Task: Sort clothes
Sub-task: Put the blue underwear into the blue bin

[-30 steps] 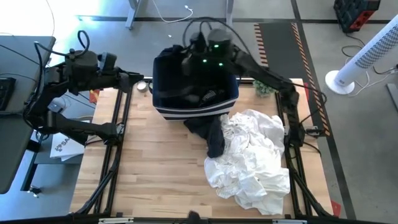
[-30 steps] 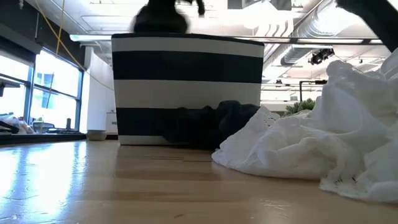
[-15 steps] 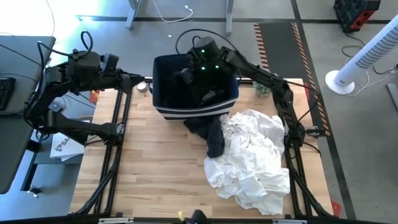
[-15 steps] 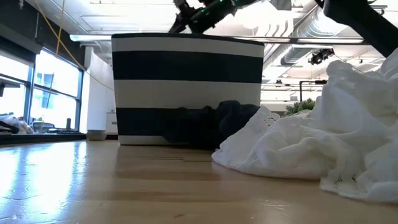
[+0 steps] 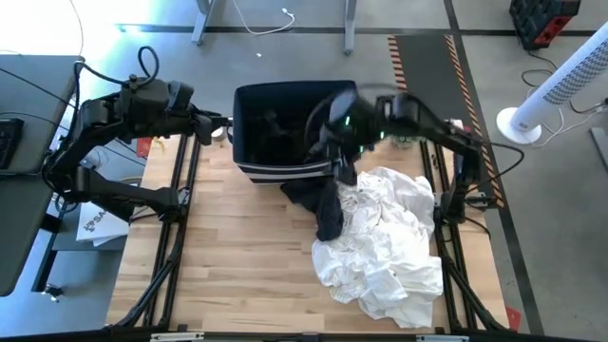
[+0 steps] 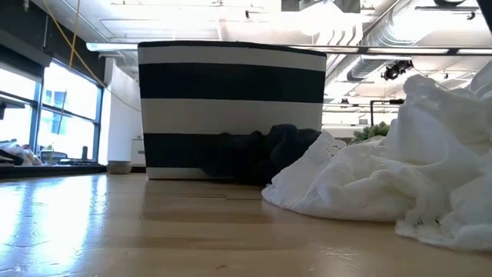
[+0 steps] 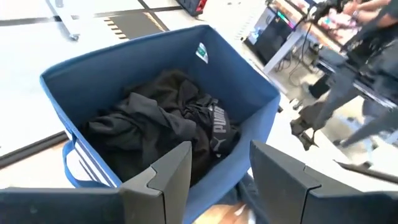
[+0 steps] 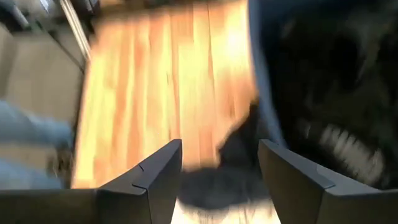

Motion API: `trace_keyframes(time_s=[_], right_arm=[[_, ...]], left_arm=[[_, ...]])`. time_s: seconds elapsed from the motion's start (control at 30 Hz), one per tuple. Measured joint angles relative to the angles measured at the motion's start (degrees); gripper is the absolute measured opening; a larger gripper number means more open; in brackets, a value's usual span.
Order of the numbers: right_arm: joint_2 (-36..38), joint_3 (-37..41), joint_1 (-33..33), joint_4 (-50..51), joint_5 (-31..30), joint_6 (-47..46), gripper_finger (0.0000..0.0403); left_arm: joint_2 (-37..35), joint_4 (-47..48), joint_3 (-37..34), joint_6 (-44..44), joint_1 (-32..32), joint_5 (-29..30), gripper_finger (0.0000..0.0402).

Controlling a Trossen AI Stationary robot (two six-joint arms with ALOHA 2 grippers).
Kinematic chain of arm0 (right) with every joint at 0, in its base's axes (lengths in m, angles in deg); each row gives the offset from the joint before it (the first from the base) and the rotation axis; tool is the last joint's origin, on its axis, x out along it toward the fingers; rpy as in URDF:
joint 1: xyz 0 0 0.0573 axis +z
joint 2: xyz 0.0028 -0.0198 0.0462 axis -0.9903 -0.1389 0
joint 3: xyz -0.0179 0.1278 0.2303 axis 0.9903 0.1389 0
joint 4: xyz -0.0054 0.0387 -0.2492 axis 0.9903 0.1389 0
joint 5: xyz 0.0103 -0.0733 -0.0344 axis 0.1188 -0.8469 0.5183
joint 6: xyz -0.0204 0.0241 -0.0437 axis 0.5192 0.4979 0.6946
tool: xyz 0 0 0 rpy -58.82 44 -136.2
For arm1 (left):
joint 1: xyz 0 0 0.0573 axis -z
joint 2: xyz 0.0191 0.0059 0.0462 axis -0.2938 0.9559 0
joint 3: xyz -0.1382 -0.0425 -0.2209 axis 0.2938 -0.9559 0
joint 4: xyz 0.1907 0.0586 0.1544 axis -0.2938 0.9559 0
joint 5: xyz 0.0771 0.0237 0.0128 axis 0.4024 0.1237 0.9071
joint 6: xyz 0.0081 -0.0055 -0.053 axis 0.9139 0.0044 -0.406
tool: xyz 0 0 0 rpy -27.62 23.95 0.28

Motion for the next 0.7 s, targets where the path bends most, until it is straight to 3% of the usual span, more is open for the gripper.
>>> trace_keyframes(time_s=[0.1, 0.23, 0.4, 0.57, 0.7], right_arm=[[-0.3, 2.7, 5.5, 3.9, -4.7, -2.7, 0.0209], [1.1, 13.8, 10.9, 0.9, -7.6, -8.1, 0.0209], [2.8, 33.6, 14.6, -14.6, -14.0, -20.0, 0.0209], [2.4, 48.0, 14.8, -31.0, -17.2, -30.4, 0.0209], [2.3, 57.4, 13.7, -43.8, -25.4, -35.8, 0.0209]], left_arm=[[0.8, 0.0, 0.0, 2.8, 0.0, -0.2, 0.0158], [1.5, 0.1, 0.0, 5.9, 0.0, -1.0, 0.0158], [1.5, 0.2, 0.0, 8.4, 0.0, -5.4, 0.0158], [1.5, 1.8, 0.0, 8.6, 0.0, -9.1, 0.0158], [1.5, 3.9, 0.0, 8.3, 0.0, -10.1, 0.0158]])
